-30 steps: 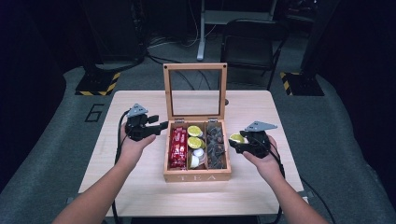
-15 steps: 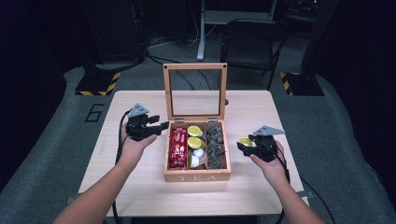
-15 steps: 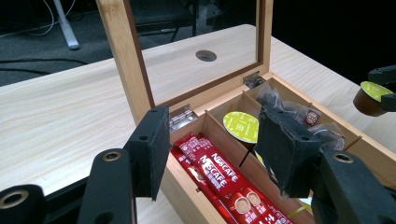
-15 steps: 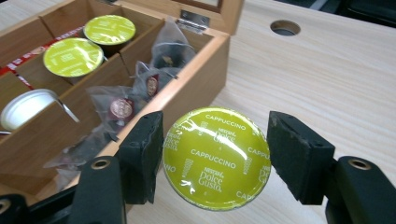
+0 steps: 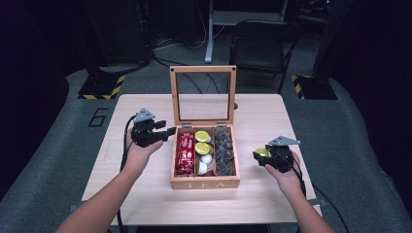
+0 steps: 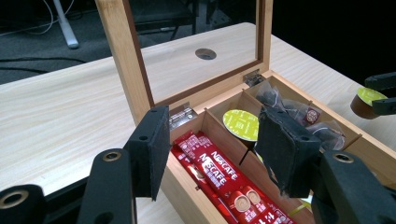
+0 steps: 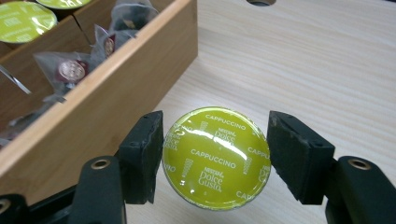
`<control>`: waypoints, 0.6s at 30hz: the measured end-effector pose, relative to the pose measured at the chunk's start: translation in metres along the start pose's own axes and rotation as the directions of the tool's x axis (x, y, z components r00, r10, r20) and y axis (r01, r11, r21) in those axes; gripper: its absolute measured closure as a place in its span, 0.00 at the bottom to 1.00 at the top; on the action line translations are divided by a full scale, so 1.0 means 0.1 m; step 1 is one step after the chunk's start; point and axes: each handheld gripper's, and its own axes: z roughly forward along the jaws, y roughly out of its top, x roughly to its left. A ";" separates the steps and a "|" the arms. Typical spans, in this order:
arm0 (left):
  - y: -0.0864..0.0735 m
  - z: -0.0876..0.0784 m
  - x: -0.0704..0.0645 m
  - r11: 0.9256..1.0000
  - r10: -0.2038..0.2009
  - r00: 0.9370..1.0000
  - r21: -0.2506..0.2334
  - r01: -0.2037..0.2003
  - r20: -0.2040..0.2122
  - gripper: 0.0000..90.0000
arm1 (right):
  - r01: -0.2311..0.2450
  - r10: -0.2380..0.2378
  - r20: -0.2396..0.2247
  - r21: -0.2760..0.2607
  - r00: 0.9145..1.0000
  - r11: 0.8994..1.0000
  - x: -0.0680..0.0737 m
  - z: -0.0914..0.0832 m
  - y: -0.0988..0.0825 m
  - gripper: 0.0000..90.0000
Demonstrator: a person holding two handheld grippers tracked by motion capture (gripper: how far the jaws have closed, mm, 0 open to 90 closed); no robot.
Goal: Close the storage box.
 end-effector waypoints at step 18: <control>-0.02 0.01 0.00 1.000 0.004 1.000 0.005 -0.004 0.000 0.49 | -0.116 0.116 0.033 -0.012 0.993 0.993 -0.20 -0.02 -0.24 0.41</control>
